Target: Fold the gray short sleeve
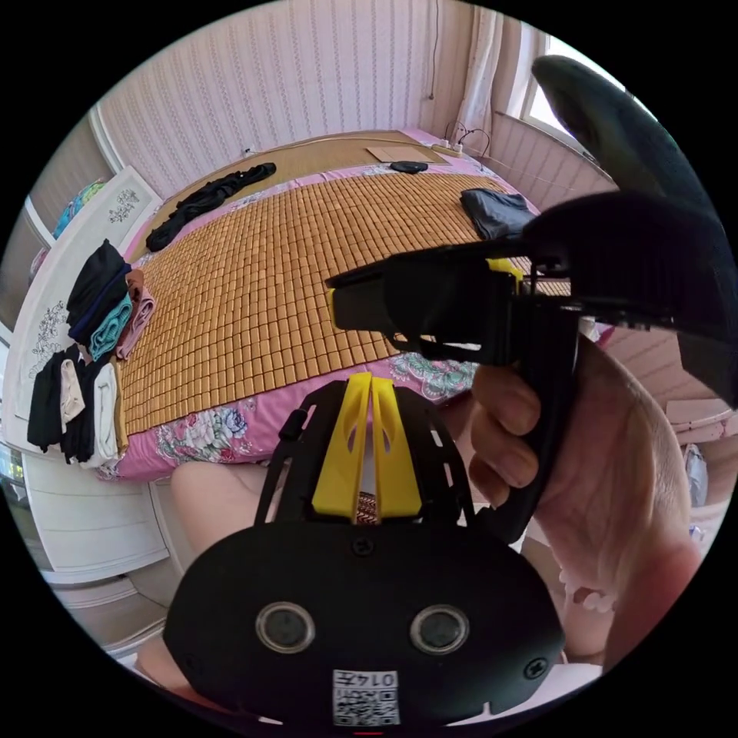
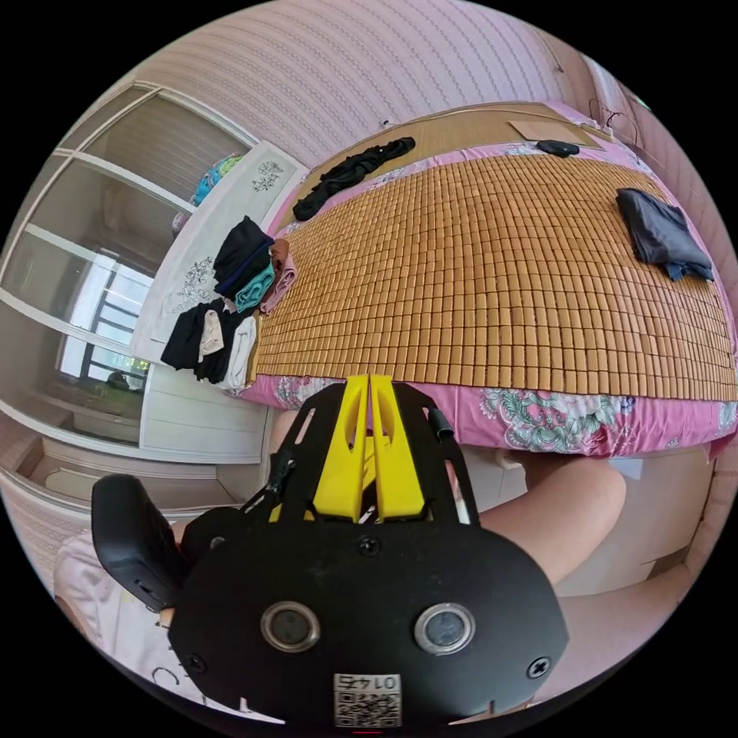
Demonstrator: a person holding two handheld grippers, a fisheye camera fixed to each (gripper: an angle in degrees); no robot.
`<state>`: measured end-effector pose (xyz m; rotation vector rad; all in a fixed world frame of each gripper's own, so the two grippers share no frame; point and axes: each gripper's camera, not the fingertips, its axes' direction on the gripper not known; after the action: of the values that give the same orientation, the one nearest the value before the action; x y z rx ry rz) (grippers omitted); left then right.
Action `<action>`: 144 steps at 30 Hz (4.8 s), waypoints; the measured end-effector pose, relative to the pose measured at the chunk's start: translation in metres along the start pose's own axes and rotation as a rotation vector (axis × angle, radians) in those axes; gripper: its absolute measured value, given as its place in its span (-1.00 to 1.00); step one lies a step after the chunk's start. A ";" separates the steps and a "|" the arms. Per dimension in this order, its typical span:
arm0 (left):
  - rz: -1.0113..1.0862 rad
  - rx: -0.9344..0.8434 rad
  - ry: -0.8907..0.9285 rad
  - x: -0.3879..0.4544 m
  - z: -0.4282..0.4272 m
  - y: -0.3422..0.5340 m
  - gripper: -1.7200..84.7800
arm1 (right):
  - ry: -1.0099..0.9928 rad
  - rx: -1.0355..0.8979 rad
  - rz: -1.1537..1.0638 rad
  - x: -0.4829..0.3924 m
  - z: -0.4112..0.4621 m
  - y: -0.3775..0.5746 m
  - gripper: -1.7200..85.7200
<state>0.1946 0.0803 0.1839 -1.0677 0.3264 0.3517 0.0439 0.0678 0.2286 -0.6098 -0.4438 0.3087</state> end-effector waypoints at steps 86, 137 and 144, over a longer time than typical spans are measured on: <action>0.699 0.378 0.298 0.074 0.289 -0.437 -0.65 | 0.638 0.211 -0.171 0.425 -0.264 -0.137 -0.62; 0.274 0.156 0.009 -0.183 0.126 -0.205 -0.86 | 0.231 -0.217 -0.474 0.183 -0.057 -0.091 -0.71; 0.273 0.164 0.021 -0.203 0.108 -0.202 -0.85 | 0.341 -0.319 -0.408 0.178 0.012 -0.121 -0.70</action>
<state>0.1092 0.0630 0.4775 -0.8673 0.5132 0.5480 0.2098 0.0512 0.3656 -0.8473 -0.2792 -0.2588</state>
